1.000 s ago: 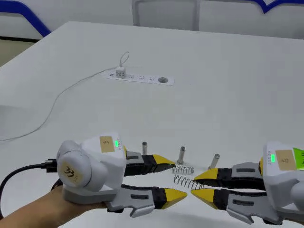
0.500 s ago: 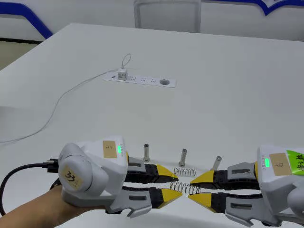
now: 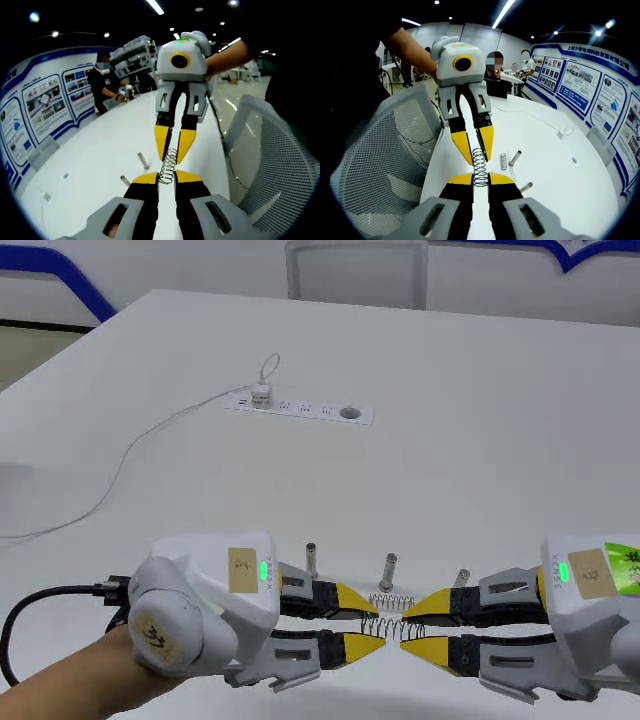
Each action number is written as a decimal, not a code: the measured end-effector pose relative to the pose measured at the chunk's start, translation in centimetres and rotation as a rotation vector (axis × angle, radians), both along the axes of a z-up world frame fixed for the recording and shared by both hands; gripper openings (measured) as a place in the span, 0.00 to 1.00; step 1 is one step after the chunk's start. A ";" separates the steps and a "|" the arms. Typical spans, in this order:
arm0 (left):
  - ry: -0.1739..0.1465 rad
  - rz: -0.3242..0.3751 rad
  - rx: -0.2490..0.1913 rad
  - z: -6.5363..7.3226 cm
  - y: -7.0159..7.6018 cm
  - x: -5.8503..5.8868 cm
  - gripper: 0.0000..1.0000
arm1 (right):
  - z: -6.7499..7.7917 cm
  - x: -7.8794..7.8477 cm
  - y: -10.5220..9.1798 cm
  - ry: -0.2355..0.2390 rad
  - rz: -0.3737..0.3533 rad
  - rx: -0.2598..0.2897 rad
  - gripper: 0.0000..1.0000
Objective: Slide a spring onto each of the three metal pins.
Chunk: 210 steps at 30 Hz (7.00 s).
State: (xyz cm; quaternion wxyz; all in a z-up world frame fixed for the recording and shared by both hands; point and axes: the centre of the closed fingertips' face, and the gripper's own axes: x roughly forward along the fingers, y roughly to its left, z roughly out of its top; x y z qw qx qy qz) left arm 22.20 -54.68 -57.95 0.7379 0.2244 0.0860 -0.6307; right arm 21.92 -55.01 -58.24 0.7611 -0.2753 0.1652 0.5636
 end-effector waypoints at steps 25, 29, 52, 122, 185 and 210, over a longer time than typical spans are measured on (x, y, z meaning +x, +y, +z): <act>-0.022 -0.033 0.006 0.1 -0.2 -0.5 0.10 | -1.0 -0.3 -0.3 0.099 -0.029 0.004 0.12; -0.074 -0.038 0.076 -0.8 0.2 -0.5 0.09 | -0.2 -0.5 0.0 0.102 -0.021 0.046 0.11; -0.014 0.009 0.002 -0.2 0.1 -0.9 0.09 | 2.1 -1.0 1.2 0.124 -0.017 0.161 0.11; 0.101 0.365 -0.172 -0.8 6.9 2.2 0.52 | 2.9 6.7 -5.5 0.110 -0.361 0.199 0.11; 0.235 0.650 -0.220 -2.9 11.1 4.7 1.00 | -5.9 10.8 -8.4 0.235 -0.577 -0.011 0.11; 0.247 0.654 -0.195 -3.5 11.2 4.6 1.00 | -8.8 11.4 -9.2 0.239 -0.549 -0.092 0.11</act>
